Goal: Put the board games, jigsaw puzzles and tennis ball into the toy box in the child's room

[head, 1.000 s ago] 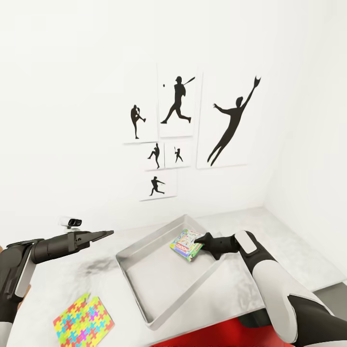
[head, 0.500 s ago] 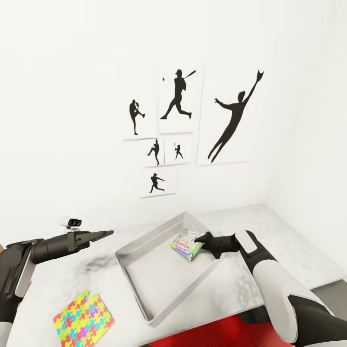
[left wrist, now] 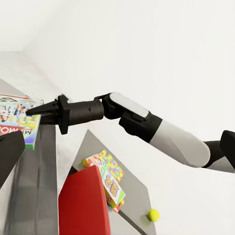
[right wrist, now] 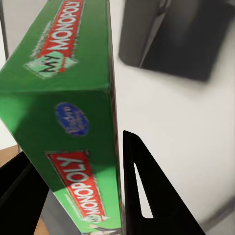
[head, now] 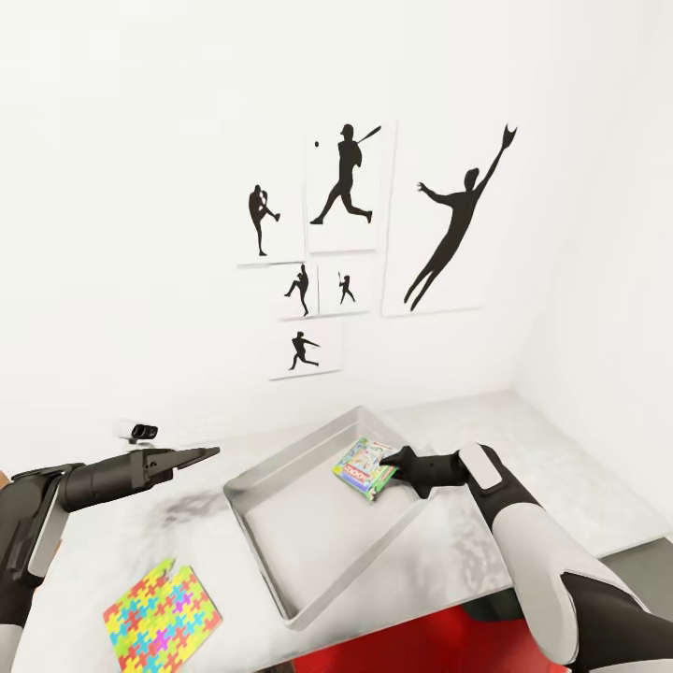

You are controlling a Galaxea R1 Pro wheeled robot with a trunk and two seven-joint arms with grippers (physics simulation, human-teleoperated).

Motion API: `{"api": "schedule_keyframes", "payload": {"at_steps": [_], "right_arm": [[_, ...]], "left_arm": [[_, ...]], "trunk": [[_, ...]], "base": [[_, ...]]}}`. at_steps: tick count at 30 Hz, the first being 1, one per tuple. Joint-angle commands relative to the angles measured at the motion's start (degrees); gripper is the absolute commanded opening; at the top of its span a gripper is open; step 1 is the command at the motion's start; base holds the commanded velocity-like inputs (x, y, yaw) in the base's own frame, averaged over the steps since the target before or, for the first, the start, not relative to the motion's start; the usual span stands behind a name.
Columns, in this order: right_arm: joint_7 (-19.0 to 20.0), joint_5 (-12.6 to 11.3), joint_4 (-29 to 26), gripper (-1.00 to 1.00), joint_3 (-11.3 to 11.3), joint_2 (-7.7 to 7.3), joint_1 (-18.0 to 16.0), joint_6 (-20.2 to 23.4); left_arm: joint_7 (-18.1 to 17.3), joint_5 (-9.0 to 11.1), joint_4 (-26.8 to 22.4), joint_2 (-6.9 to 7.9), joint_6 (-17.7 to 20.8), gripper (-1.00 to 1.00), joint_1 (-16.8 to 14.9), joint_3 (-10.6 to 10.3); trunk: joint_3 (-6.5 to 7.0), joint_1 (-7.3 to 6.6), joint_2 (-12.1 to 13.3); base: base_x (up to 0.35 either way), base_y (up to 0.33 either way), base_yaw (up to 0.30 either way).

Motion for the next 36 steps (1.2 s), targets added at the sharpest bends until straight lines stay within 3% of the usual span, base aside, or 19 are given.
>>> {"api": "schedule_keyframes", "payload": {"at_steps": [1, 21, 22, 36], "right_arm": [[0.02, 0.22, -0.05, -1.0, -0.52, 0.07, -0.06, 0.31], [0.02, 0.22, -0.05, -1.0, -0.68, 0.24, -0.06, 0.31], [0.02, 0.22, -0.05, 1.0, -0.68, 0.23, -0.06, 0.31], [0.02, 0.16, -0.05, 1.0, -0.71, 0.06, -0.06, 0.37]], "left_arm": [[-0.23, -0.02, 0.0, 0.02, 0.61, 1.0, -0.05, -0.01], [-0.23, -0.07, 0.01, 0.06, 0.59, 1.0, -0.05, 0.04], [-0.23, -0.07, 0.01, 0.04, 0.59, 1.0, -0.05, 0.03], [-0.23, -0.08, 0.01, 0.1, 0.59, 1.0, -0.05, 0.07]], "trunk": [[-0.14, 0.04, -0.13], [-0.15, 0.04, -0.13], [-0.15, 0.04, -0.13], [-0.15, 0.04, -0.13]], "base": [[0.0, 0.0, 0.0], [0.0, 0.0, 0.0], [0.0, 0.0, 0.0], [0.0, 0.0, 0.0]]}}
